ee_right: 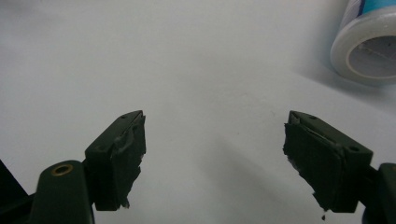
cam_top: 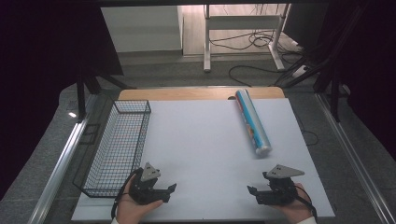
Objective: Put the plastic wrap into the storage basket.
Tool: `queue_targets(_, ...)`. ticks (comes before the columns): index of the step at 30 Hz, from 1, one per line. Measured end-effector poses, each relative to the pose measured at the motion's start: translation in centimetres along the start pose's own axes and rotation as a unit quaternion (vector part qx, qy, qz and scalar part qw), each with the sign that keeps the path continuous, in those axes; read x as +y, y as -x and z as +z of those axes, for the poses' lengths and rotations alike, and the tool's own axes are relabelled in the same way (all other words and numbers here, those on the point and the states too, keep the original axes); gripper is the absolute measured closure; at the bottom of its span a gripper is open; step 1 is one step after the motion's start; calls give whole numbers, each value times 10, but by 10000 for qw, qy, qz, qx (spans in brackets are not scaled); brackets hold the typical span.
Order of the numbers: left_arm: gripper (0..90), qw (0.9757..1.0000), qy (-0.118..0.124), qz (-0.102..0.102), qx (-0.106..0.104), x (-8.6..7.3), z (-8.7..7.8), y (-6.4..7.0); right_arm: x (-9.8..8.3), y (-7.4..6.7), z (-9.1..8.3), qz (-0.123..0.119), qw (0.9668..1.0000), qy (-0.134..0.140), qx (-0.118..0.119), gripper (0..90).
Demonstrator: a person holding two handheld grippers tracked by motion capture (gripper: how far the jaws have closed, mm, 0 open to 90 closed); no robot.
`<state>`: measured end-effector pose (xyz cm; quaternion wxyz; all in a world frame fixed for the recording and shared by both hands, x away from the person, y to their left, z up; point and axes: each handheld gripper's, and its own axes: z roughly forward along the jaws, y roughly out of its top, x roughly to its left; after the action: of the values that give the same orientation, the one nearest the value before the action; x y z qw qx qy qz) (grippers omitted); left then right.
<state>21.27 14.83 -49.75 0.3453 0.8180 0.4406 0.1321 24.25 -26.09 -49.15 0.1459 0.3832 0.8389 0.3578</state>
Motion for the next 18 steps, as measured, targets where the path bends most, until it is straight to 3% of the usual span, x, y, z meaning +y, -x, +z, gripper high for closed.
queue_targets(7,201,10000,-11,-30,-36,1,2,-1,9,-3,-2,-14,10000,-46,15,218)
queue_targets(10,201,10000,-21,-37,-55,0,2,0,21,-4,-6,-21,9999,-81,57,220)
queue_targets(12,201,10000,-16,-44,-54,0,2,-1,39,-2,-8,-78,9998,-132,-133,211)
queue_targets(14,202,10000,-9,-50,-41,-1,1,-1,47,1,-8,-81,9997,-109,-180,209)
queue_targets(18,206,10000,57,-55,-4,-2,-1,-2,75,20,-3,76,9989,-235,-409,197)
